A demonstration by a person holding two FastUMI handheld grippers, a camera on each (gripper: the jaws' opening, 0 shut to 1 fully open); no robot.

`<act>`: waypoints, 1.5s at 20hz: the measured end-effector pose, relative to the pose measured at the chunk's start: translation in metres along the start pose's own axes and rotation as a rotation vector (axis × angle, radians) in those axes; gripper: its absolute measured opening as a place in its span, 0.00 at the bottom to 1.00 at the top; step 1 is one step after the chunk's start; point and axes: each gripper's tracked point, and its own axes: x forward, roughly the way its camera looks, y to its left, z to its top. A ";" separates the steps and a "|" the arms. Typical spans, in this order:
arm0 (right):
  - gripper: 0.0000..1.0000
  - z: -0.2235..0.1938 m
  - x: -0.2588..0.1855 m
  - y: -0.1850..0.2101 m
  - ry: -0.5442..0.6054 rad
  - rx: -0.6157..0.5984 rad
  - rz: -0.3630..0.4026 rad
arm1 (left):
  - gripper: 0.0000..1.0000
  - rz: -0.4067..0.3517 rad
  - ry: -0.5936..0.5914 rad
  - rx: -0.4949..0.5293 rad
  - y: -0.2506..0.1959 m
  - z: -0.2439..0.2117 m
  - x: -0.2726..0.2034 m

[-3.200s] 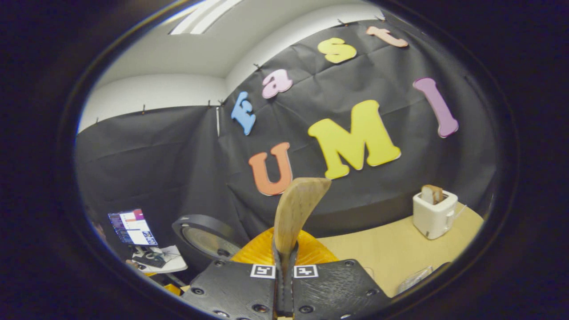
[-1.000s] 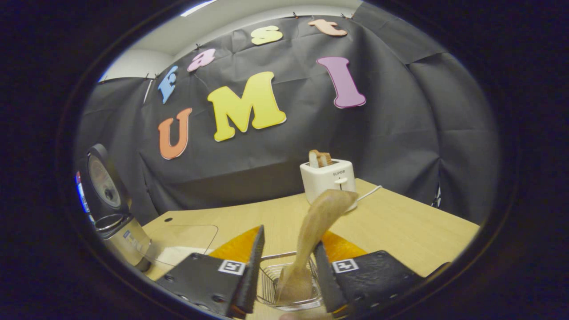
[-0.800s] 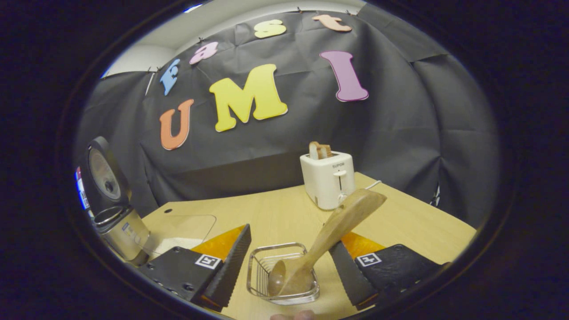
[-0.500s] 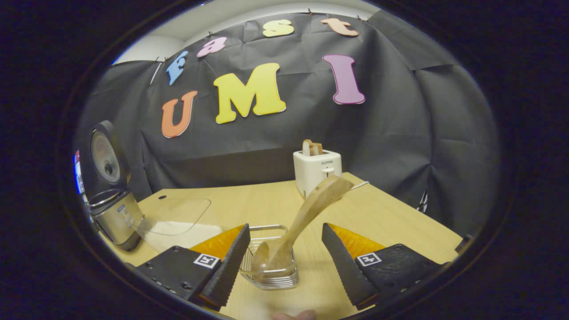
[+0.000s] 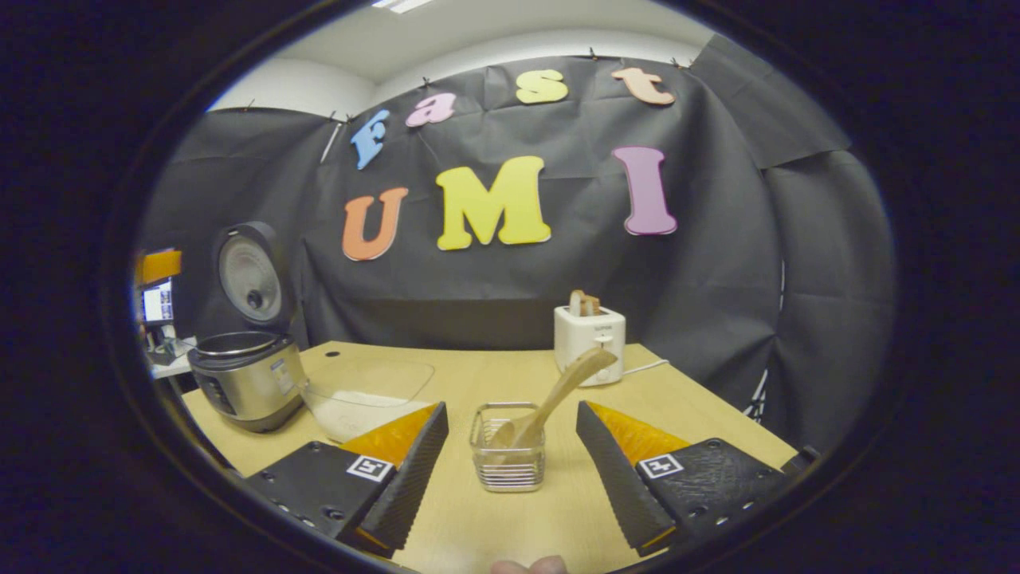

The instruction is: Close the left gripper, press the button to open the rice cooker; take a wooden spoon from the chopstick holder with the right hand, scoop a spoonful of rice and pour it into the rice cooker, then put the wooden spoon back into the chopstick holder.

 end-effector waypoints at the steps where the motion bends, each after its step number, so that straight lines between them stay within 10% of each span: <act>1: 0.95 0.006 0.000 -0.001 -0.018 -0.017 -0.006 | 0.99 0.018 -0.004 0.005 0.004 0.008 0.007; 15: 0.96 0.033 0.010 0.004 -0.100 0.008 0.112 | 0.98 0.139 0.089 0.171 0.058 0.101 0.129; 30: 0.95 0.014 0.008 0.003 -0.092 0.013 0.108 | 0.96 0.185 0.398 0.138 0.106 0.056 0.219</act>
